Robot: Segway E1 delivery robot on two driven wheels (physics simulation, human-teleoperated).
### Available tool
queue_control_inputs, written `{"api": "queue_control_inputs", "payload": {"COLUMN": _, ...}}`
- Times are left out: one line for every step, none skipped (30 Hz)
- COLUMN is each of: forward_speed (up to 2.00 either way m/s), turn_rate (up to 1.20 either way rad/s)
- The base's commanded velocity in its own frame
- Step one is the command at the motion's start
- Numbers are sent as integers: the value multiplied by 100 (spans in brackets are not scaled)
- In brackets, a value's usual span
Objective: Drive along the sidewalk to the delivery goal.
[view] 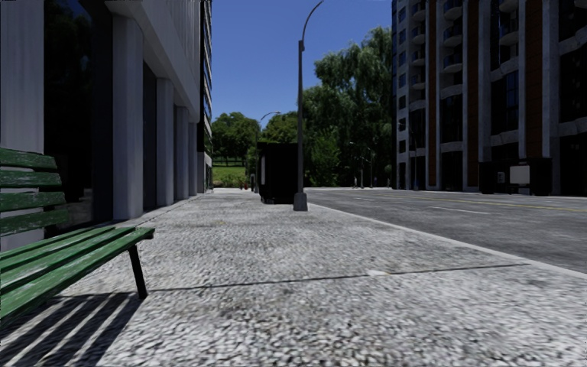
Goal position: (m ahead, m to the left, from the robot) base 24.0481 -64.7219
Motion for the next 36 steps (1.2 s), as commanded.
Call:
{"api": "queue_control_inputs", "payload": {"forward_speed": 200, "turn_rate": 0}}
{"api": "queue_control_inputs", "payload": {"forward_speed": 200, "turn_rate": 0}}
{"api": "queue_control_inputs", "payload": {"forward_speed": 200, "turn_rate": 0}}
{"api": "queue_control_inputs", "payload": {"forward_speed": 200, "turn_rate": 0}}
{"api": "queue_control_inputs", "payload": {"forward_speed": 200, "turn_rate": 0}}
{"api": "queue_control_inputs", "payload": {"forward_speed": 200, "turn_rate": 0}}
{"api": "queue_control_inputs", "payload": {"forward_speed": 200, "turn_rate": 0}}
{"api": "queue_control_inputs", "payload": {"forward_speed": 200, "turn_rate": 0}}
{"api": "queue_control_inputs", "payload": {"forward_speed": 200, "turn_rate": 0}}
{"api": "queue_control_inputs", "payload": {"forward_speed": 200, "turn_rate": 0}}
{"api": "queue_control_inputs", "payload": {"forward_speed": 200, "turn_rate": 0}}
{"api": "queue_control_inputs", "payload": {"forward_speed": 200, "turn_rate": 0}}
{"api": "queue_control_inputs", "payload": {"forward_speed": 200, "turn_rate": 0}}
{"api": "queue_control_inputs", "payload": {"forward_speed": 200, "turn_rate": 0}}
{"api": "queue_control_inputs", "payload": {"forward_speed": 200, "turn_rate": 0}}
{"api": "queue_control_inputs", "payload": {"forward_speed": 200, "turn_rate": 0}}
{"api": "queue_control_inputs", "payload": {"forward_speed": 200, "turn_rate": 0}}
{"api": "queue_control_inputs", "payload": {"forward_speed": 200, "turn_rate": 18}}
{"api": "queue_control_inputs", "payload": {"forward_speed": 200, "turn_rate": 18}}
{"api": "queue_control_inputs", "payload": {"forward_speed": 200, "turn_rate": 24}}
{"api": "queue_control_inputs", "payload": {"forward_speed": 200, "turn_rate": 26}}
{"api": "queue_control_inputs", "payload": {"forward_speed": 200, "turn_rate": 26}}
{"api": "queue_control_inputs", "payload": {"forward_speed": 200, "turn_rate": 26}}
{"api": "queue_control_inputs", "payload": {"forward_speed": 200, "turn_rate": 26}}
{"api": "queue_control_inputs", "payload": {"forward_speed": 200, "turn_rate": 26}}
{"api": "queue_control_inputs", "payload": {"forward_speed": 200, "turn_rate": 26}}
{"api": "queue_control_inputs", "payload": {"forward_speed": 200, "turn_rate": 26}}
{"api": "queue_control_inputs", "payload": {"forward_speed": 200, "turn_rate": 26}}
{"api": "queue_control_inputs", "payload": {"forward_speed": 200, "turn_rate": 26}}
{"api": "queue_control_inputs", "payload": {"forward_speed": 200, "turn_rate": 26}}
{"api": "queue_control_inputs", "payload": {"forward_speed": 200, "turn_rate": 26}}
{"api": "queue_control_inputs", "payload": {"forward_speed": 200, "turn_rate": 26}}
{"api": "queue_control_inputs", "payload": {"forward_speed": 200, "turn_rate": 26}}
{"api": "queue_control_inputs", "payload": {"forward_speed": 200, "turn_rate": 26}}
{"api": "queue_control_inputs", "payload": {"forward_speed": 200, "turn_rate": 26}}
{"api": "queue_control_inputs", "payload": {"forward_speed": 200, "turn_rate": 26}}
